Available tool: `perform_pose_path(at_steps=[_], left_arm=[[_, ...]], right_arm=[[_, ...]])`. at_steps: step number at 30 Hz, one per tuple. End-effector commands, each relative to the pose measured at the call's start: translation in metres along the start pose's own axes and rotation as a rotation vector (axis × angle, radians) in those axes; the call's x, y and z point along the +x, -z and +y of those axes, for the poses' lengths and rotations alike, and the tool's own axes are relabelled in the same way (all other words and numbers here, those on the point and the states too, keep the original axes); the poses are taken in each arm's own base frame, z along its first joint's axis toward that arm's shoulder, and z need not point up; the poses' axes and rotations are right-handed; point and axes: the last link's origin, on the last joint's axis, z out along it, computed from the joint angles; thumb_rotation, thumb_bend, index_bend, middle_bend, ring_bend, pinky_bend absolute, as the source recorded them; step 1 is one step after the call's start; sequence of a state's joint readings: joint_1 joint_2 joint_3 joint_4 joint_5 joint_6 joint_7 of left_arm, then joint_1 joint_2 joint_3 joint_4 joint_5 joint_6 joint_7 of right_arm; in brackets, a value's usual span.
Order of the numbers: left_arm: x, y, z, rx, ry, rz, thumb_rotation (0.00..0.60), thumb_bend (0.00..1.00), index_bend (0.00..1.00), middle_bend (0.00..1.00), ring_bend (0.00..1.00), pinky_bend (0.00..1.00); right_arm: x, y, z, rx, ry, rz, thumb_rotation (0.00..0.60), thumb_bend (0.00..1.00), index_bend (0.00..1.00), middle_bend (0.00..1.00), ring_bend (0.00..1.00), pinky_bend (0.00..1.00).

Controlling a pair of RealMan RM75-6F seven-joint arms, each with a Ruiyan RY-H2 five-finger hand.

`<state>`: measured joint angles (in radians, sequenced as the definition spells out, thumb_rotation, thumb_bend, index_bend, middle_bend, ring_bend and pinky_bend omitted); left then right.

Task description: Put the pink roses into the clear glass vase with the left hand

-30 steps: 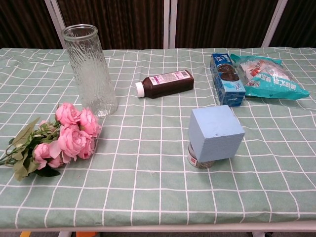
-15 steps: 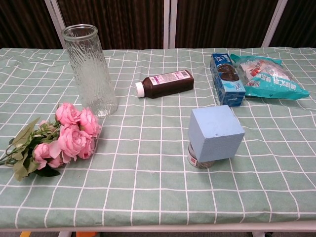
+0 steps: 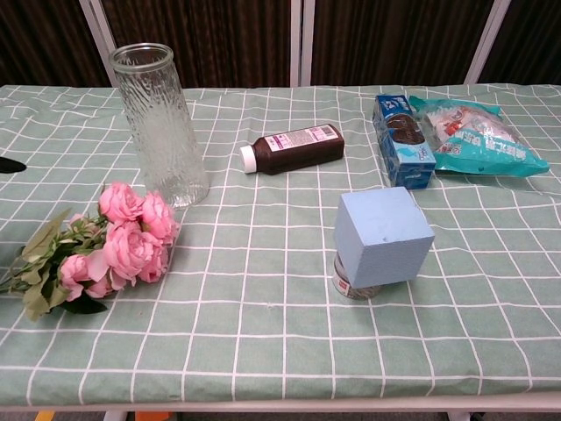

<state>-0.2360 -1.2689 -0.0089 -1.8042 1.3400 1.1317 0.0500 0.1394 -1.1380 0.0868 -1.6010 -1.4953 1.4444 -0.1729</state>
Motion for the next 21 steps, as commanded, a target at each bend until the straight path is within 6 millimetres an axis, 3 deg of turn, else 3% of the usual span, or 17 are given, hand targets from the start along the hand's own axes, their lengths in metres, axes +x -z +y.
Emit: perform_pose_path(at_steps=[1, 12, 21], left_arm=[[-0.005, -0.011, 0.010, -0.017, 0.027, -0.014, 0.600, 0.00, 0.02, 0.00, 0.00, 0.00], [-0.001, -0.015, 0.043, -0.007, 0.203, -0.201, 0.600, 0.00, 0.01, 0.00, 0.00, 0.00], [-0.007, -0.027, 0.057, -0.034, 0.163, -0.184, 0.600, 0.00, 0.01, 0.00, 0.00, 0.00]], right_arm=[[0.000, 0.000, 0.002, -0.005, 0.001, -0.002, 0.600, 0.10, 0.00, 0.00, 0.00, 0.00], [0.000, -0.001, 0.004, -0.008, -0.004, 0.000, 0.600, 0.11, 0.00, 0.00, 0.00, 0.00], [-0.001, -0.002, 0.005, -0.012, -0.007, -0.004, 0.600, 0.12, 0.00, 0.00, 0.00, 0.00]])
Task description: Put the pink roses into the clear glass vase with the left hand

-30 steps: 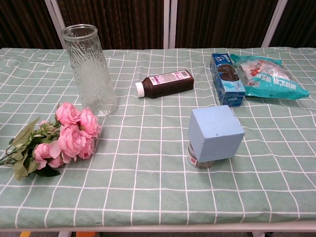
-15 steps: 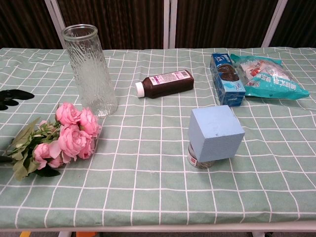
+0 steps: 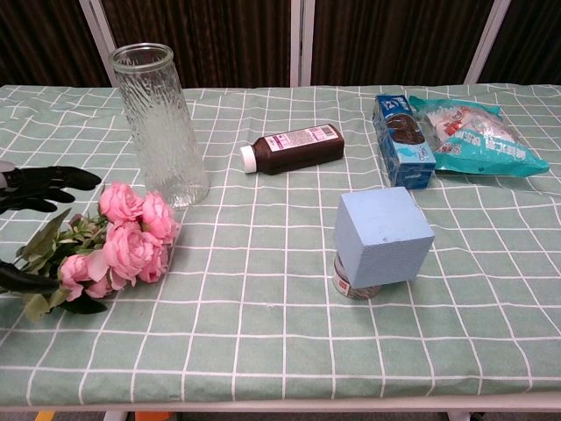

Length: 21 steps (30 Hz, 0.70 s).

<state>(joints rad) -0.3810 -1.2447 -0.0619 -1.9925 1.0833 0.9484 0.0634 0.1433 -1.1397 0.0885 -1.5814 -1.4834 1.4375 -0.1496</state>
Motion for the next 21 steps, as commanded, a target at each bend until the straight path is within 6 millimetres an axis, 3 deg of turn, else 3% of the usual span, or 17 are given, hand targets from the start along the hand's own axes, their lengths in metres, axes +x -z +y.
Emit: perform_pose_path(at_steps=[1, 17, 21], left_arm=[[-0.005, -0.007, 0.004, -0.016, -0.031, 0.012, 0.600, 0.00, 0.01, 0.00, 0.00, 0.00], [-0.023, -0.037, 0.012, -0.035, 0.013, 0.046, 0.600, 0.00, 0.00, 0.00, 0.00, 0.00], [-0.026, -0.041, 0.004, -0.020, 0.013, 0.046, 0.600, 0.00, 0.00, 0.00, 0.00, 0.00]], right_arm=[[0.000, 0.000, 0.001, -0.003, 0.000, 0.000, 0.600, 0.12, 0.00, 0.00, 0.00, 0.00], [-0.003, 0.001, 0.009, -0.033, -0.002, -0.018, 0.600, 0.13, 0.00, 0.00, 0.00, 0.00], [-0.003, 0.001, 0.011, -0.040, -0.002, -0.015, 0.600, 0.15, 0.00, 0.00, 0.00, 0.00]])
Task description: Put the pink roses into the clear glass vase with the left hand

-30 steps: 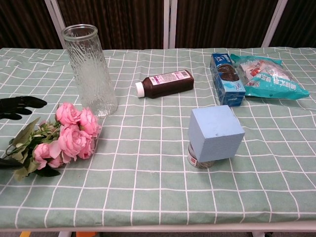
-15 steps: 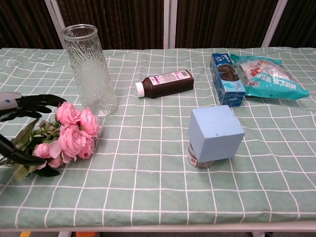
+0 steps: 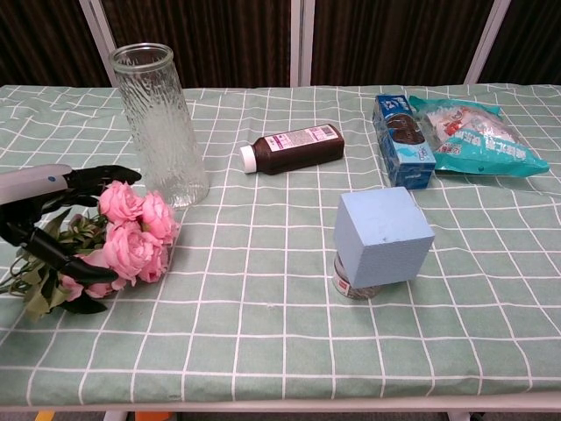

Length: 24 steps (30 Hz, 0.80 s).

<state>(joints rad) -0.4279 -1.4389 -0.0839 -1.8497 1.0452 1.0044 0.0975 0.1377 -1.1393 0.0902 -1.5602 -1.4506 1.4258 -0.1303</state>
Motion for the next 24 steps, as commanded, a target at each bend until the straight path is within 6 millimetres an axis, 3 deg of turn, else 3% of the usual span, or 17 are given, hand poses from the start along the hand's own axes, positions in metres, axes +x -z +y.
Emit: perform_pose_path(at_steps=[1, 5, 9, 19, 24], left_arm=[[-0.0034, -0.0031, -0.0063, 0.018, 0.005, -0.008, 0.600, 0.00, 0.00, 0.00, 0.00, 0.00], [-0.0049, -0.0058, -0.0091, 0.027, 0.007, 0.000, 0.600, 0.00, 0.00, 0.00, 0.00, 0.02], [-0.0059, -0.0087, -0.0091, 0.025, 0.002, 0.014, 0.600, 0.01, 0.03, 0.08, 0.04, 0.14], [-0.0097, -0.0083, -0.0082, 0.021, -0.004, 0.012, 0.600, 0.13, 0.34, 0.34, 0.32, 0.42], [-0.0094, -0.0075, -0.0084, 0.015, -0.006, 0.009, 0.600, 0.14, 0.42, 0.40, 0.37, 0.47]], right_arm=[[0.0005, 0.0000, 0.0008, -0.002, 0.002, 0.001, 0.600, 0.15, 0.00, 0.00, 0.00, 0.00], [0.0007, 0.0002, 0.0022, -0.009, 0.003, 0.000, 0.600, 0.16, 0.00, 0.00, 0.00, 0.00], [-0.0007, -0.0001, 0.0018, -0.012, 0.002, -0.006, 0.600, 0.16, 0.00, 0.00, 0.00, 0.00], [-0.0021, -0.0005, 0.0046, -0.029, 0.001, -0.015, 0.600, 0.17, 0.00, 0.00, 0.00, 0.00], [-0.0015, -0.0001, 0.0059, -0.039, -0.003, -0.016, 0.600, 0.17, 0.00, 0.00, 0.00, 0.00]])
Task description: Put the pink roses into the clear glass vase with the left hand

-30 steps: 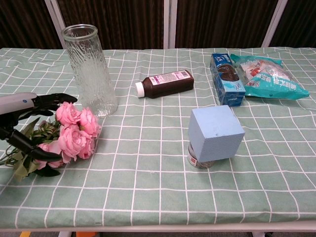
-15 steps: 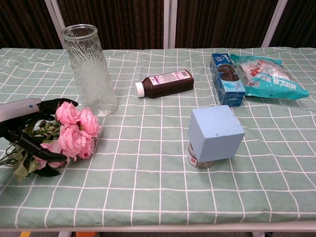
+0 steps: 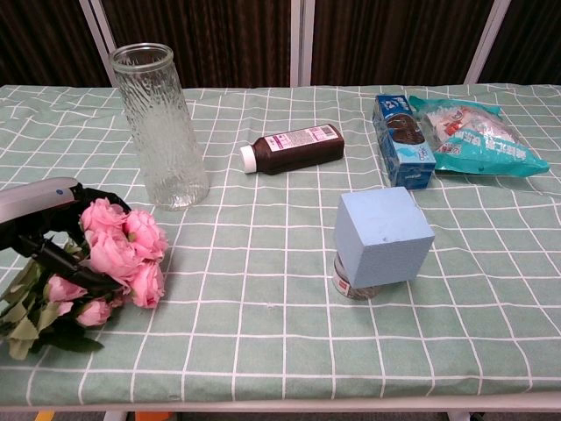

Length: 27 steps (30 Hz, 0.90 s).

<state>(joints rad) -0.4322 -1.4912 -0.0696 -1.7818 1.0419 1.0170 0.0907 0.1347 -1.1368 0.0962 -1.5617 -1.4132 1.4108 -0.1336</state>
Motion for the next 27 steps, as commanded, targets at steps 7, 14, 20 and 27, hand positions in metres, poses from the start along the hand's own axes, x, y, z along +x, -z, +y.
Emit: perform_pose_path(at_steps=[7, 14, 20, 27], left_arm=[[0.012, 0.003, 0.004, -0.023, -0.016, 0.035, 0.600, 0.16, 0.45, 0.43, 0.40, 0.51], [0.050, 0.014, 0.006, -0.066, -0.156, 0.171, 0.600, 0.16, 0.47, 0.46, 0.43, 0.54], [0.093, 0.023, 0.008, -0.048, -0.225, 0.303, 0.600, 0.16, 0.47, 0.46, 0.44, 0.54], [0.145, 0.019, 0.010, -0.068, -0.380, 0.562, 0.600, 0.16, 0.47, 0.46, 0.44, 0.54]], right_arm=[[0.001, -0.001, -0.001, -0.001, -0.006, -0.002, 0.600, 0.17, 0.00, 0.00, 0.00, 0.00], [0.004, -0.001, -0.002, -0.001, -0.008, 0.007, 0.600, 0.17, 0.00, 0.00, 0.00, 0.00], [0.010, 0.000, -0.002, -0.003, -0.013, 0.021, 0.600, 0.17, 0.00, 0.00, 0.00, 0.00], [0.012, 0.000, -0.005, 0.008, -0.019, 0.022, 0.600, 0.17, 0.00, 0.00, 0.00, 0.00]])
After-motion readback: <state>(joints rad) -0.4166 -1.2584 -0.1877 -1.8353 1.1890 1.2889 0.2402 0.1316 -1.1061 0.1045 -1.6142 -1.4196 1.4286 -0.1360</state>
